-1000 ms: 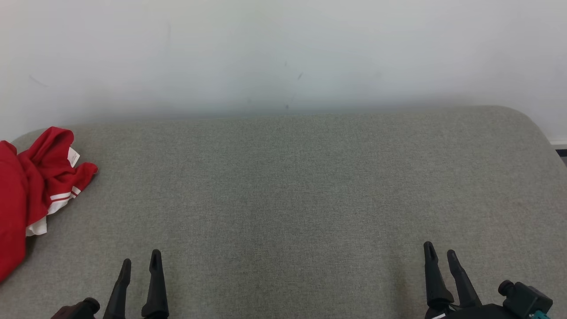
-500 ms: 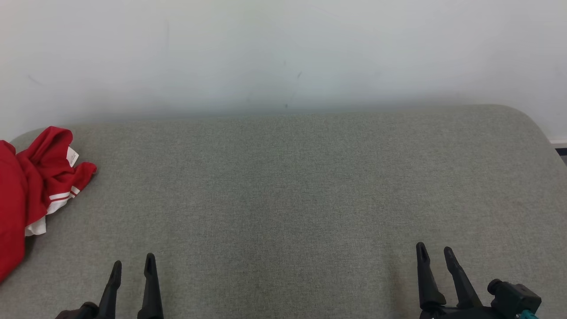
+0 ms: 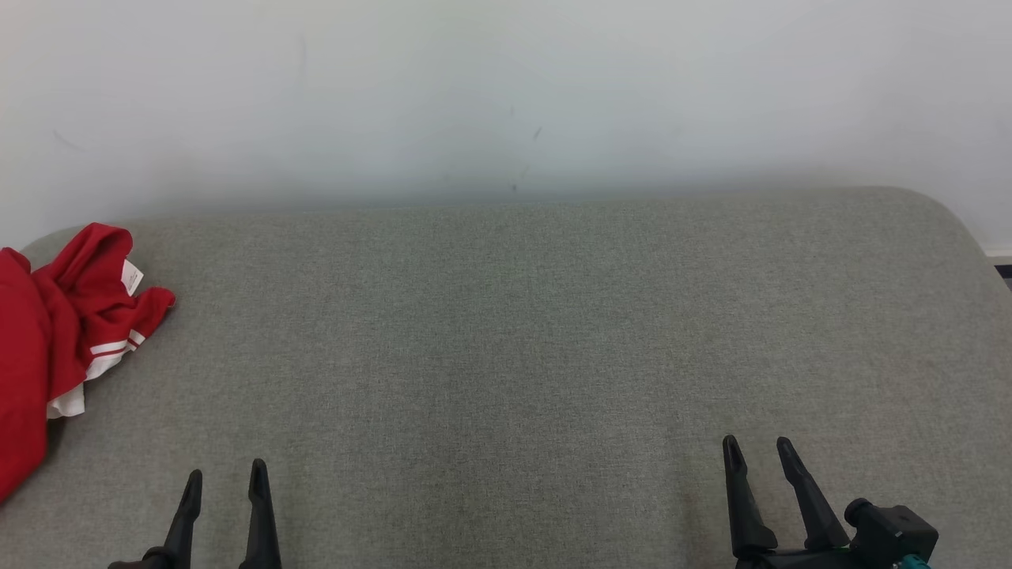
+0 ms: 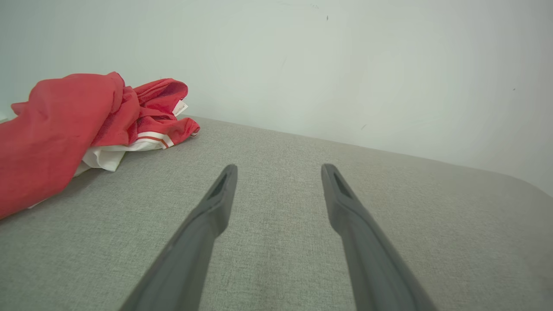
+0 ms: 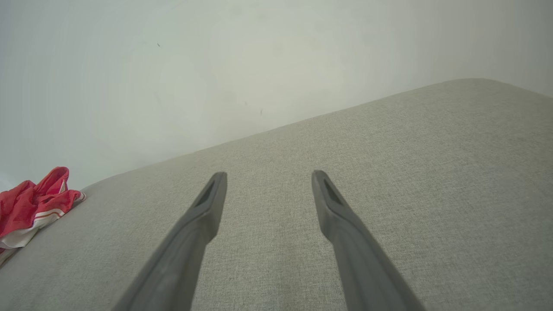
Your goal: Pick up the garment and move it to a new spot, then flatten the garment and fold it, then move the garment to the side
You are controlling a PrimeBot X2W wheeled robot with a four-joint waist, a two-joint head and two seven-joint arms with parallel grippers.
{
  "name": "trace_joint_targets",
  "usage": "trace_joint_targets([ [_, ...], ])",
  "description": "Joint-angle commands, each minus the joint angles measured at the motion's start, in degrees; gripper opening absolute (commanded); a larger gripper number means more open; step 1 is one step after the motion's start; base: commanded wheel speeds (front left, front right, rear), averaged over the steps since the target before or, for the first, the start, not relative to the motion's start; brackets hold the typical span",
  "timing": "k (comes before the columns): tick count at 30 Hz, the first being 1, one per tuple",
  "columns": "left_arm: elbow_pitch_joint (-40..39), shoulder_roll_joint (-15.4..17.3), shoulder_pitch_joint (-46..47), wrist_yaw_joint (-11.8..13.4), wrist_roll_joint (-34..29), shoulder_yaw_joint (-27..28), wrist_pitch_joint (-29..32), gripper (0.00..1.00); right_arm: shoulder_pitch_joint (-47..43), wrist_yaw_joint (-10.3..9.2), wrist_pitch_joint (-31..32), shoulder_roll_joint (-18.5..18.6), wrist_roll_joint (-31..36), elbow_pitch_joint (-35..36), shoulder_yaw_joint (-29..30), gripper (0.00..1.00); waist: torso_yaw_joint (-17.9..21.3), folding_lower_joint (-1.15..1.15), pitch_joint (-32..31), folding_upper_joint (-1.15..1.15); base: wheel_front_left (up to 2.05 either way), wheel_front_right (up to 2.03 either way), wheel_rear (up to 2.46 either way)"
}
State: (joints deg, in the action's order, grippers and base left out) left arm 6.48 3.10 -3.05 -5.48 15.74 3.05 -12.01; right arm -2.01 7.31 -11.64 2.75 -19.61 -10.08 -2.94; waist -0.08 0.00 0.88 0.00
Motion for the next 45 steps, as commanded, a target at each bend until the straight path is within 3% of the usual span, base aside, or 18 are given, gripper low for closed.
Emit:
trace_joint_targets([
  [1,-0.32,-0.03,-0.23,-0.05,-1.54,0.38,-0.46,1.0,0.83,0.25,-0.54,0.18,1.53,0.12,-0.35,1.0,0.05,0.0,0.03,0.0,0.0,0.0,0.0],
  [28,-0.9,-0.26,-1.64,-0.21,-12.52,1.97,-3.29,1.0,0.57,0.27,-3.68,0.18,11.7,-0.32,-0.55,1.0,0.1,0.0,0.17,0.0,0.0,0.0,0.0],
  [45,0.02,-0.26,-0.97,-0.76,-10.99,2.69,-3.22,1.0,0.29,0.27,-3.56,0.17,10.67,-0.15,0.48,1.0,0.14,0.0,-0.17,0.0,0.0,0.0,0.0],
])
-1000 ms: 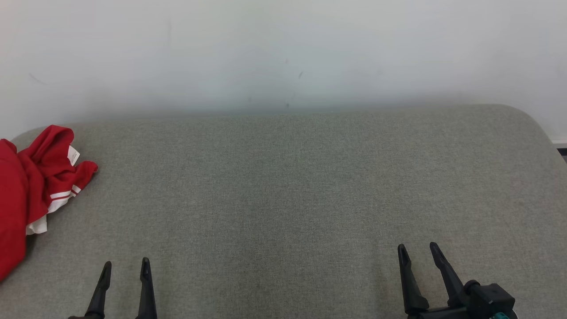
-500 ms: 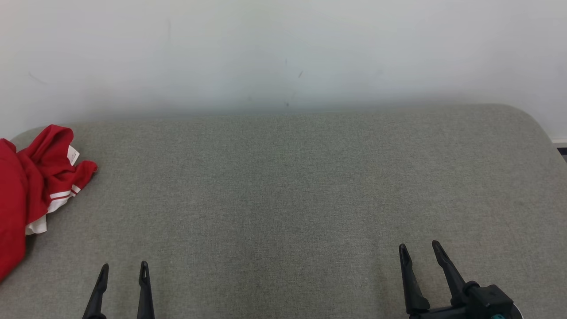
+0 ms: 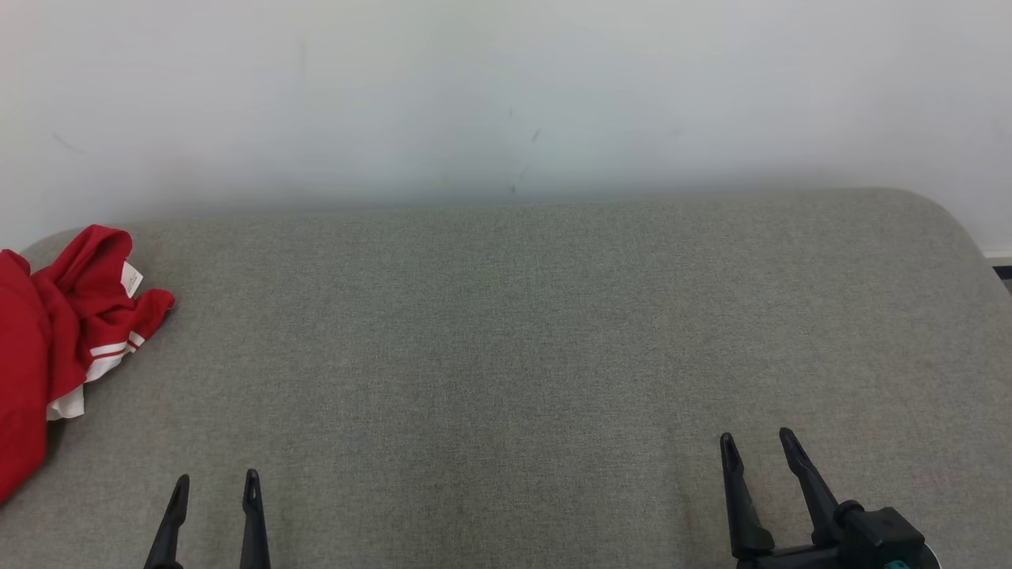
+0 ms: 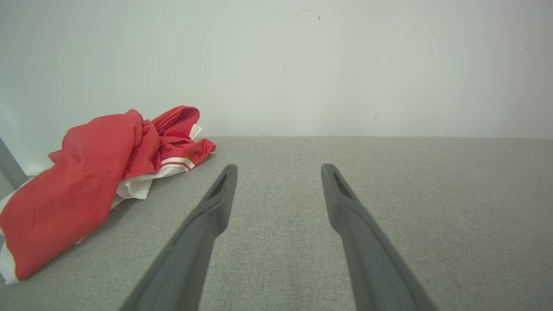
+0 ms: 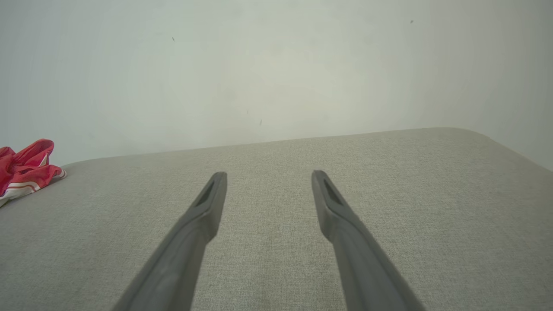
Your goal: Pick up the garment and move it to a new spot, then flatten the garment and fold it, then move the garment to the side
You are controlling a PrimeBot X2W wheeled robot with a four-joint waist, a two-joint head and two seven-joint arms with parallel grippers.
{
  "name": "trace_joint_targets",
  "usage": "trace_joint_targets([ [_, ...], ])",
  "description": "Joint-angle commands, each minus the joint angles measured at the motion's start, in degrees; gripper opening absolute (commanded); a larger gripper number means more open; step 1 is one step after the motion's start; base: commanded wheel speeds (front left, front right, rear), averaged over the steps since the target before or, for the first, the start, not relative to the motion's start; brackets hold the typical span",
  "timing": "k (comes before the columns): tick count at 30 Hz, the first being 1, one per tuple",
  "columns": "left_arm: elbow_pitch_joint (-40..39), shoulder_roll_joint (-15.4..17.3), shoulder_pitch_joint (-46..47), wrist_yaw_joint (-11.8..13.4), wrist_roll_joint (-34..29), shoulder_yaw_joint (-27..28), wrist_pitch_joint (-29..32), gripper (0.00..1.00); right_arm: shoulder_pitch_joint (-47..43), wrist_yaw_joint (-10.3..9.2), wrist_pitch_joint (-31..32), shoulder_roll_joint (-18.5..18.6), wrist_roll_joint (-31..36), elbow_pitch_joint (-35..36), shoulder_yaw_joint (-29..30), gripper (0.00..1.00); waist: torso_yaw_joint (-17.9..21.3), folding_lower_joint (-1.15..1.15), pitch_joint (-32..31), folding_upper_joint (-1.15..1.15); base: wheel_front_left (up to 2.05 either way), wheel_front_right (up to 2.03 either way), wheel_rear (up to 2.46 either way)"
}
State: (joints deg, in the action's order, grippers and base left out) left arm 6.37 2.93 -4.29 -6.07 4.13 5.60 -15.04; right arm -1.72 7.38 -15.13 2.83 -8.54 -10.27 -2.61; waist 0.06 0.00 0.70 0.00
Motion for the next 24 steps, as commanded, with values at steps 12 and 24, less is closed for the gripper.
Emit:
trace_joint_targets([
  [12,0.25,-0.08,0.04,-0.13,0.91,0.32,-0.2,1.0,-0.22,0.21,-0.06,0.09,-0.59,-0.02,0.12,1.0,-0.08,0.0,0.1,0.0,0.0,0.0,0.0],
  [24,0.82,-0.08,0.1,0.47,0.92,0.31,-0.2,1.0,-0.22,0.21,-0.05,0.09,-0.48,-0.11,0.35,1.0,-0.49,0.0,0.1,0.0,0.0,0.0,0.0],
])
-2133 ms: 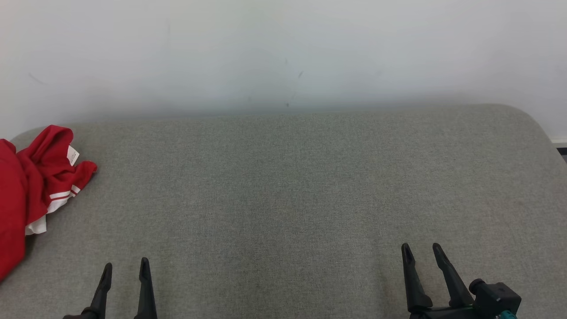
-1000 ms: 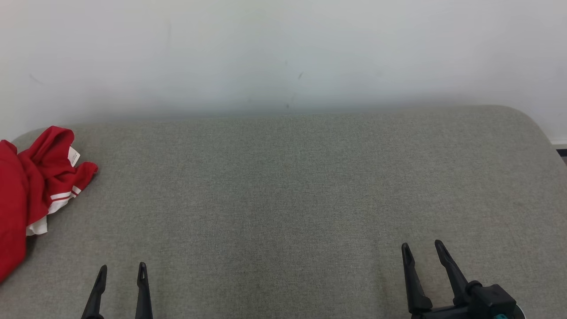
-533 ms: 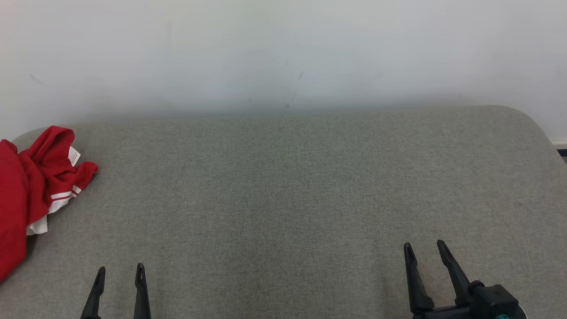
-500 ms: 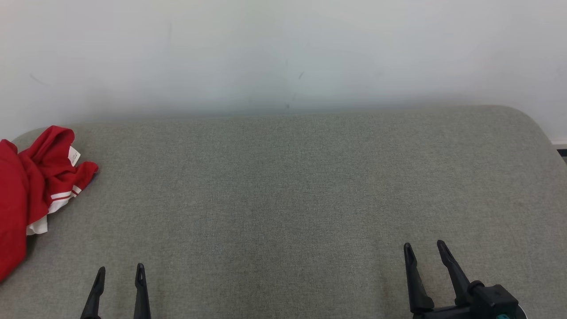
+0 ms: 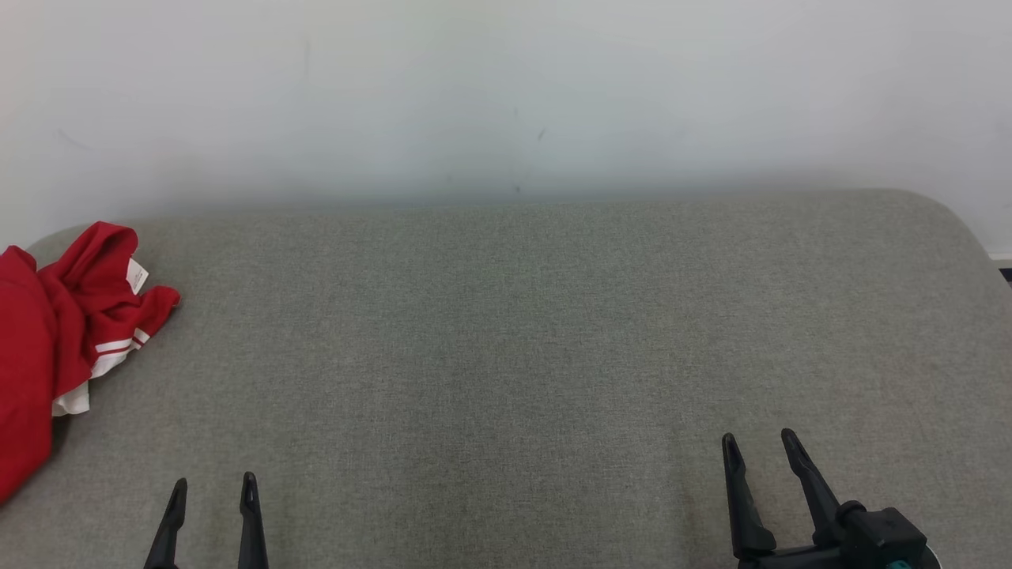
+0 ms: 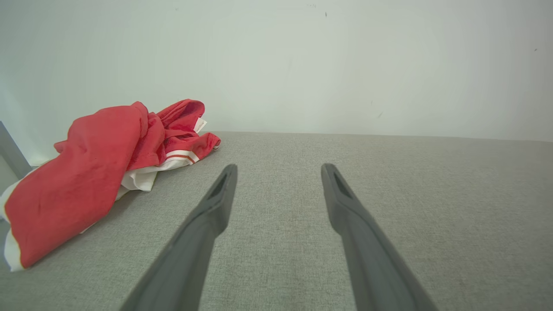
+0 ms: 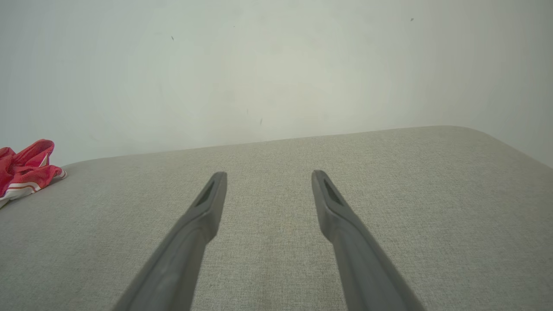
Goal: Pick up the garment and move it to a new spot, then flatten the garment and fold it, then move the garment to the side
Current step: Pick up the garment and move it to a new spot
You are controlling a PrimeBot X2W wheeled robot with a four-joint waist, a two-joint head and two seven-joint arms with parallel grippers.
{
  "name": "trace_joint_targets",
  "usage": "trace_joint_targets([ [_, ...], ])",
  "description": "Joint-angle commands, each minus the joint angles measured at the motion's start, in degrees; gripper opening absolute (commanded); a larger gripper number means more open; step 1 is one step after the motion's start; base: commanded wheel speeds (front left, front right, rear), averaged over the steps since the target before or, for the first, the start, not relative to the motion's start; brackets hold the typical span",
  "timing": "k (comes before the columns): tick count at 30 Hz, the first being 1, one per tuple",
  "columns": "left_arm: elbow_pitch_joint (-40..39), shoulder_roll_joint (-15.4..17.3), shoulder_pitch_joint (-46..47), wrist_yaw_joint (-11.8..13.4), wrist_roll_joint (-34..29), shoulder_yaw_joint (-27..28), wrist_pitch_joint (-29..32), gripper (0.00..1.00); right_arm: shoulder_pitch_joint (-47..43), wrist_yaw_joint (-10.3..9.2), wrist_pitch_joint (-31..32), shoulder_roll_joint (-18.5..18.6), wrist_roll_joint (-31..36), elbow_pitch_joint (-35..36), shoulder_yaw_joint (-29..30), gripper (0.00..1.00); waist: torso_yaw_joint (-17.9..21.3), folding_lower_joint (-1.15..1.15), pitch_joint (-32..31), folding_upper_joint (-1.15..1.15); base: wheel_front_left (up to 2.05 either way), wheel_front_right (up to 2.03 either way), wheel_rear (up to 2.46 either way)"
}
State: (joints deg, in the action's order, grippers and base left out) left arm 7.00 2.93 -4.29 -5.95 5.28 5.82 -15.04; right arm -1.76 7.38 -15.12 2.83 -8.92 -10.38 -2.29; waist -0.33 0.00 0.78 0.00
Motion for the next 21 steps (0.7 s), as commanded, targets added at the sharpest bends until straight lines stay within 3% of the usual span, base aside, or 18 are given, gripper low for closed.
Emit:
trace_joint_targets([
  [1,0.23,-0.08,0.09,0.36,-0.35,0.1,-0.2,1.0,-0.19,0.21,-0.07,0.09,-0.17,-0.01,0.05,1.0,-0.18,0.0,0.02,0.0,0.0,0.0,0.0],
  [11,0.71,-0.09,0.7,0.47,-1.05,0.56,-0.2,1.0,-0.65,0.21,-0.06,0.09,-0.7,-0.1,0.13,1.0,-2.88,0.0,0.06,0.0,0.0,0.0,0.0],
  [21,1.64,-0.07,0.01,0.33,-1.38,0.94,-0.19,1.0,-1.02,0.21,-0.06,0.09,-1.54,-0.23,-0.44,1.0,-8.84,0.0,-0.11,0.0,0.0,0.0,0.0],
])
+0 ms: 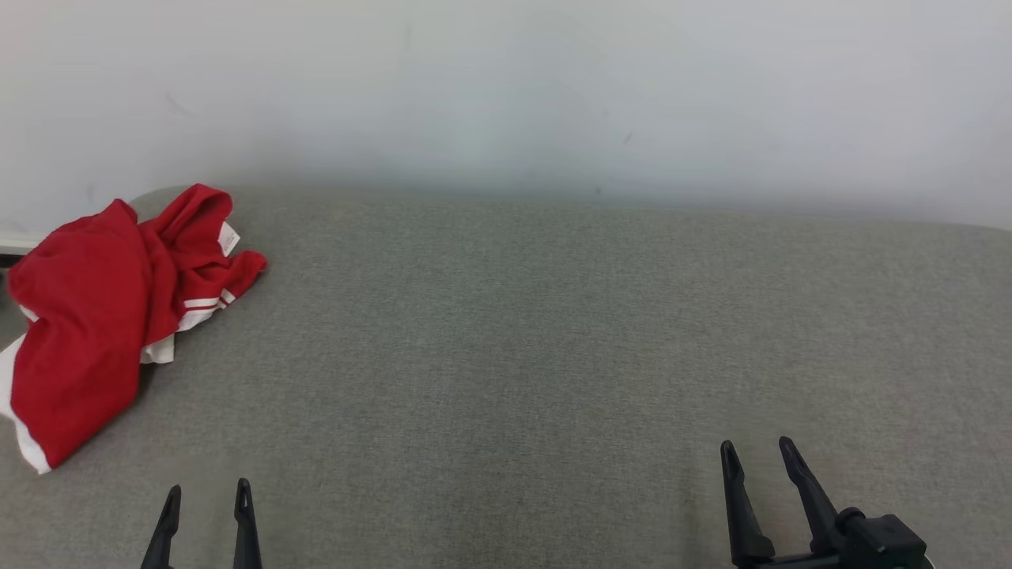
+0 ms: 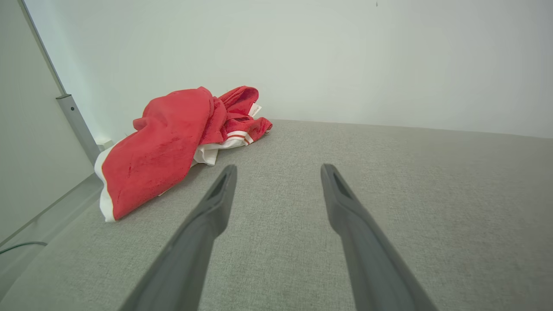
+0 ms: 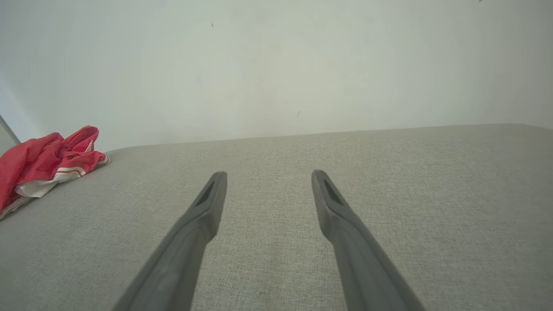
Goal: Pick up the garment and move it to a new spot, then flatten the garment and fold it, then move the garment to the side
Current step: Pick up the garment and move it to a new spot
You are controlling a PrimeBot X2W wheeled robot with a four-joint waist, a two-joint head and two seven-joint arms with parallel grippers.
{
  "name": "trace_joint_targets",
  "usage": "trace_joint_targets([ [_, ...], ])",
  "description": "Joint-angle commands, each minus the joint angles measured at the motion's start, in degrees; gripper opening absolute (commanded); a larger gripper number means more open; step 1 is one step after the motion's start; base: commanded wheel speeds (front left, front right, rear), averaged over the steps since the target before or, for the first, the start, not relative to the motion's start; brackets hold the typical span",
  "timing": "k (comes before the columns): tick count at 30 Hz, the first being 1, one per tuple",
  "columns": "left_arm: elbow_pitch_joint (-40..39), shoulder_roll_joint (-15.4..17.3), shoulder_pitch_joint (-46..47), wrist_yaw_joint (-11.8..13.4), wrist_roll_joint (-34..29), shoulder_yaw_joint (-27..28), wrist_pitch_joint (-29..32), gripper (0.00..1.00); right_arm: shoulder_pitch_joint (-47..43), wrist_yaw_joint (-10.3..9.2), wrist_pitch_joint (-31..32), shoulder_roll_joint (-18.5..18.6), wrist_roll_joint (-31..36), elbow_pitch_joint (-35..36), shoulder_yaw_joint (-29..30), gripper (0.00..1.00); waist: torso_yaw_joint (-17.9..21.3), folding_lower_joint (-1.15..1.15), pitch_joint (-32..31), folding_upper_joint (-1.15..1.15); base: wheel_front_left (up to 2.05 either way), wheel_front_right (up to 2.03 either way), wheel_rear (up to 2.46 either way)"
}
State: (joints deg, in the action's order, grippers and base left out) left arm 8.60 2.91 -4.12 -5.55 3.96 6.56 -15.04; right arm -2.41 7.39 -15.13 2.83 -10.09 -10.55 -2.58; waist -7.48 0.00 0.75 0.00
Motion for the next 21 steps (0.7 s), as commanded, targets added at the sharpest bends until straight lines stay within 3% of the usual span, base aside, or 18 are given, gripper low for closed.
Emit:
trace_joint_targets([
  [1,0.04,-0.06,-0.15,-0.05,0.07,0.26,-0.2,1.0,-0.52,0.19,-0.05,0.09,-0.49,-0.09,-0.08,1.0,-2.44,0.0,-0.11,0.0,0.0,0.0,0.0],
  [21,0.92,-0.06,-0.49,0.21,0.91,1.7,-0.2,1.0,-1.16,0.2,-0.05,0.09,-0.35,-0.37,-0.68,1.0,-15.98,0.0,-0.63,0.0,0.0,0.0,0.0],
])
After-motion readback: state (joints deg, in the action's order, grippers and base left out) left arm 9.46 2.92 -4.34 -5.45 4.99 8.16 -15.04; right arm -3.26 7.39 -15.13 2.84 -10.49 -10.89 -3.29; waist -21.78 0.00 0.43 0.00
